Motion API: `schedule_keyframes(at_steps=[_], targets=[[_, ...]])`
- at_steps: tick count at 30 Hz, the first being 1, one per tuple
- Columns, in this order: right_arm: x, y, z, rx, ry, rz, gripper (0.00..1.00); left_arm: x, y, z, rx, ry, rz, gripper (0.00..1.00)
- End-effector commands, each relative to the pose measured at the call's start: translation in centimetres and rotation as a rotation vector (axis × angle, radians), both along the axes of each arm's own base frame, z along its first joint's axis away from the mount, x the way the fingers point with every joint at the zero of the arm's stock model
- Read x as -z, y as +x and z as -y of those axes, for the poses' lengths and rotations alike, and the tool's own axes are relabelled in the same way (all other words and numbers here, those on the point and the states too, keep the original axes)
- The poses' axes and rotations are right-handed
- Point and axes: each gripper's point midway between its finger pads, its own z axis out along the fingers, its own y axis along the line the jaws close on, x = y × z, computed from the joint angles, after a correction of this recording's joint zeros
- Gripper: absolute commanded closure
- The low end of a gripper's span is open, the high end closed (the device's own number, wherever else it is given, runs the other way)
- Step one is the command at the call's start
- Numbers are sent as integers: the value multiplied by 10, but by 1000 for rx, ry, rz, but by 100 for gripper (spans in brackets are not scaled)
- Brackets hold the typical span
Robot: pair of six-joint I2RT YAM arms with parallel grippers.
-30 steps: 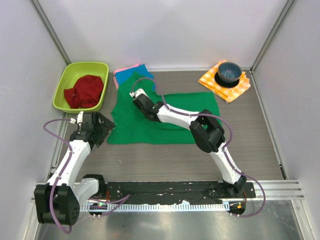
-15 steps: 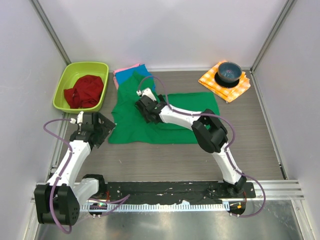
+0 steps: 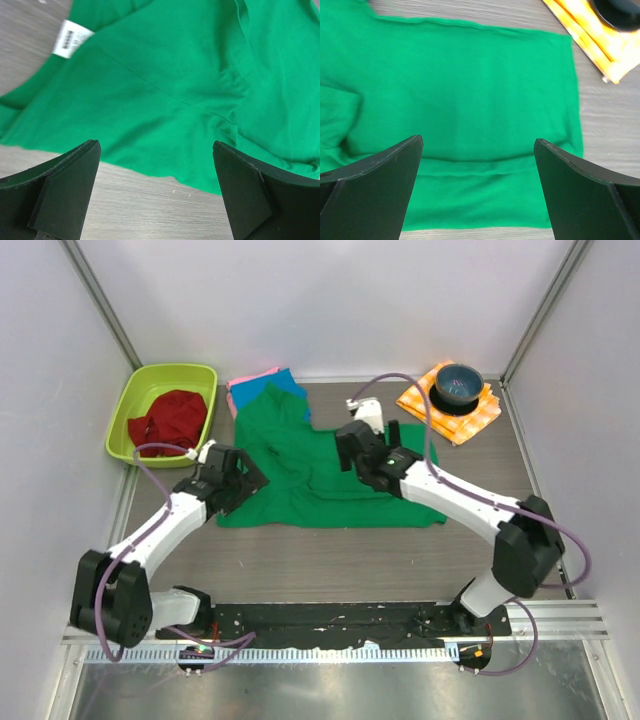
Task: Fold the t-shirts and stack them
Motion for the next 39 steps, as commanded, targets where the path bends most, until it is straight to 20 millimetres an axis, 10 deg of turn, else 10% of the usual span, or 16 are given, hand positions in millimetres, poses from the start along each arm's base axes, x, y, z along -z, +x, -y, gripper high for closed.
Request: schedule_keyframes(at_steps=[1,11,19,34,39], targets=[[9,-10,44,111,71,-5,0,4,34,26,31,-29,53,0],[20,-37,66,138,145,-19,0,64,34,9,24,112,-43,0],[28,-52,80,187,144,-56,0,98,-33,-27,-28,205,-164,0],[53,-76,89,239,143,-171,0,68,-107,-56,-108,168,-136,0],[75,-88,75,160,174,-264,0,26,-96,-50,-124,98,-4,0]])
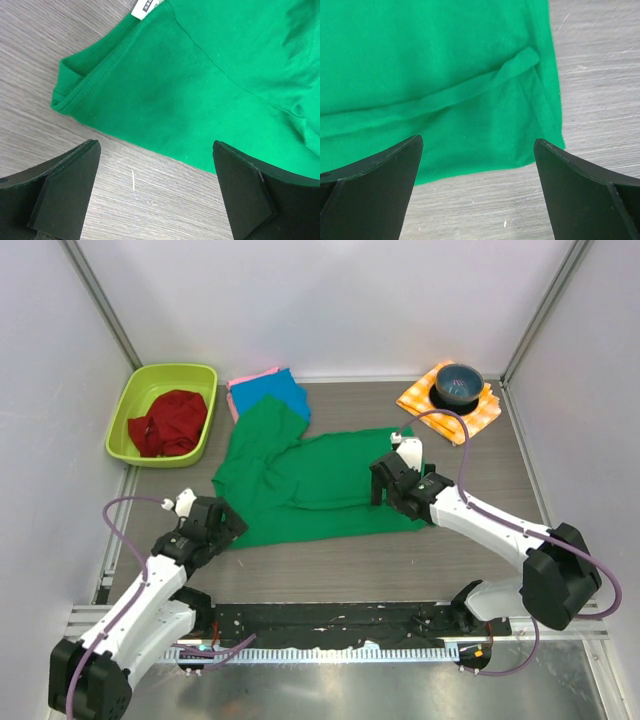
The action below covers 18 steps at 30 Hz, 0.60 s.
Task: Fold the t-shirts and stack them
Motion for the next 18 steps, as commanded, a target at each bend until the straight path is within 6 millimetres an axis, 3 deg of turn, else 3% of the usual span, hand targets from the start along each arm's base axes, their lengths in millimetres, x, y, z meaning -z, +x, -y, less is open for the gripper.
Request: schedule_keyframes(at_steps=[1,3,7,18], targets=[[13,-12,-15,-48,86,-71,0,-34,2,-2,-29,-25,66,0],[27,-16,-17,-59,75,-118,0,-54,12,4,-15,-54,115,0],[49,-18,-20,-59,65,-162,0,-71,29,9,-14,-56,153,0],[74,-30,-13,-1,75,-198,0,-67,55,17,-10,-45,141,0]])
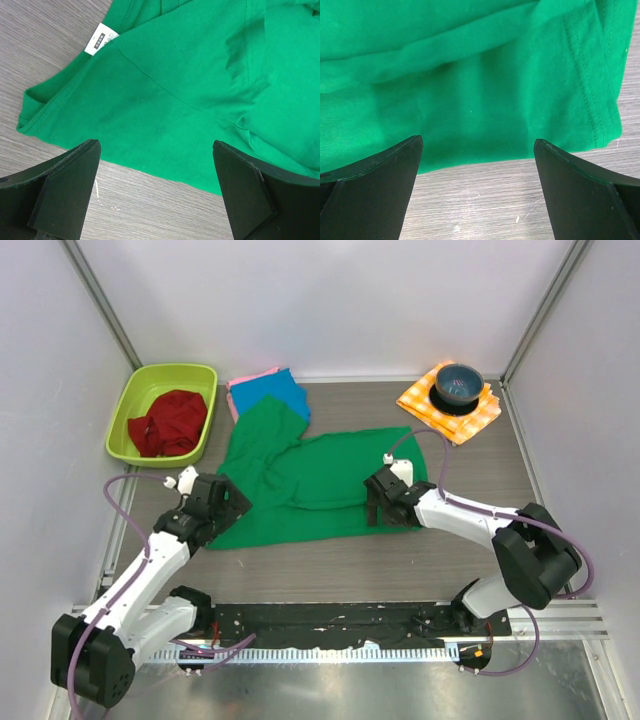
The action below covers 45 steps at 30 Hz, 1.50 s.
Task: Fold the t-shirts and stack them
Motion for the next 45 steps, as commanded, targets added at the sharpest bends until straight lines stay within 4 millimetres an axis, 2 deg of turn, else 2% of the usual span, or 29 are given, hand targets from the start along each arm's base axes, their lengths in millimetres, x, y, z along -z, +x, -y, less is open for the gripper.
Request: schedule_keyframes(at_steps=[1,7,10,13,23,30,31,33,39,41,42,43,44,45], targets=[[1,2,-2,53,46,31,0,-20,21,5,-6,-22,84,0],[23,-6,5,76,17,-7,0,-13,22,9,13,-28,66,0],[40,-21,7,88,25,-62,0,-13,21,9,14,-27,66,0],[48,-36,11,97,12,-88,0,-14,20,8,13,-28,72,0],[36,-90,28,157,-108,-79,0,-12,11,0,-8,-5,72,0],[29,-121,34,190,-80,-84,0,-9,7,-1,-8,-5,62,0],[28,-131,36,167,-92,-95,0,-9,7,-1,-7,-7,63,0],[27,-138,28,174,-36,-96,0,-8,5,-1,-4,-10,60,0],[24,-166,19,123,-28,-113,0,-4,0,3,6,-39,50,0],[13,-168,15,102,-48,-77,0,0,-1,7,16,-57,46,0],[-1,-164,3,99,-25,-43,0,0,-2,15,49,-79,48,0],[-13,-161,10,111,-59,-2,0,2,-2,19,68,-84,49,0],[-26,-149,8,109,-61,76,0,1,1,26,88,-90,62,0],[-43,-142,-2,108,-27,118,0,1,-2,37,129,-89,62,0]])
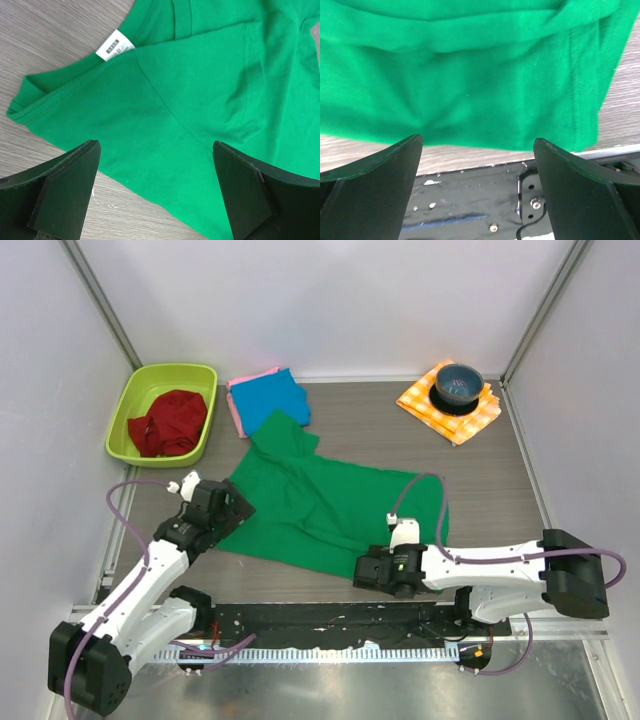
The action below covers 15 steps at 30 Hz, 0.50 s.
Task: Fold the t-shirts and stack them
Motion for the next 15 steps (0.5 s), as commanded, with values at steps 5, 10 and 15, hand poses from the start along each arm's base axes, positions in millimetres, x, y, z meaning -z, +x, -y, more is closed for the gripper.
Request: schedule_keyframes(at_steps=[5,10,15], targets=[[-95,51,-23,8,47,336,0,-1,4,60,179,-33,37,0],[-107,78,-27,33,46,387,0,22,1,66,203,5,-4,0],[-105,95,-22,17,30,379,0,45,-10,60,209,30,-40,0]])
